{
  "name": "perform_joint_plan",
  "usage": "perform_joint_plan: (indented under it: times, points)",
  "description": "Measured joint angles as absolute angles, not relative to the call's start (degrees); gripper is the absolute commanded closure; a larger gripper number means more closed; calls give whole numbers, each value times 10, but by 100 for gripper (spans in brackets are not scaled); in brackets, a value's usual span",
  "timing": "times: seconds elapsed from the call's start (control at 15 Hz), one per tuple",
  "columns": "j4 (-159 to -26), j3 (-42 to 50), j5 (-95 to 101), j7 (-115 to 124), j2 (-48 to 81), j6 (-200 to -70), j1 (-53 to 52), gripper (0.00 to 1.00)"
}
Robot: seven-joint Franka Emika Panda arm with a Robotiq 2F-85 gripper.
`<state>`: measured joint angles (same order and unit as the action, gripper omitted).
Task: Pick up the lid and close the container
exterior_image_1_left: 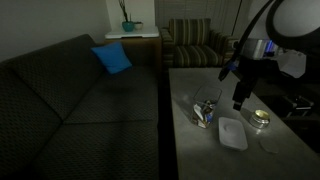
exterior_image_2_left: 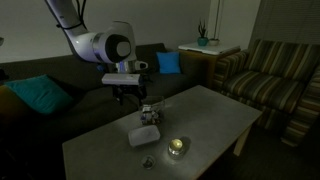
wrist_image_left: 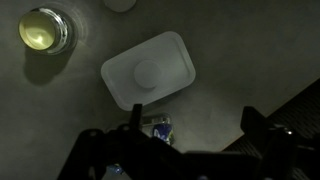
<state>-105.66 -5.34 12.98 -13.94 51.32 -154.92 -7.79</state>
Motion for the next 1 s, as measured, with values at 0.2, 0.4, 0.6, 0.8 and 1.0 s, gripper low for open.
perform_joint_plan:
  times: [0.2, 0.4, 0.6, 0.8, 1.0]
  points:
    - [-1011, -53, 130, -169, 563, -1548, -75, 0]
    - [-959, -50, 130, -185, 615, -1543, -72, 0]
    - [-904, -43, 130, -185, 663, -1524, -70, 0]
    - [-850, -42, 130, -197, 709, -1506, -63, 0]
    - [-802, -47, 130, -223, 755, -1504, -53, 0]
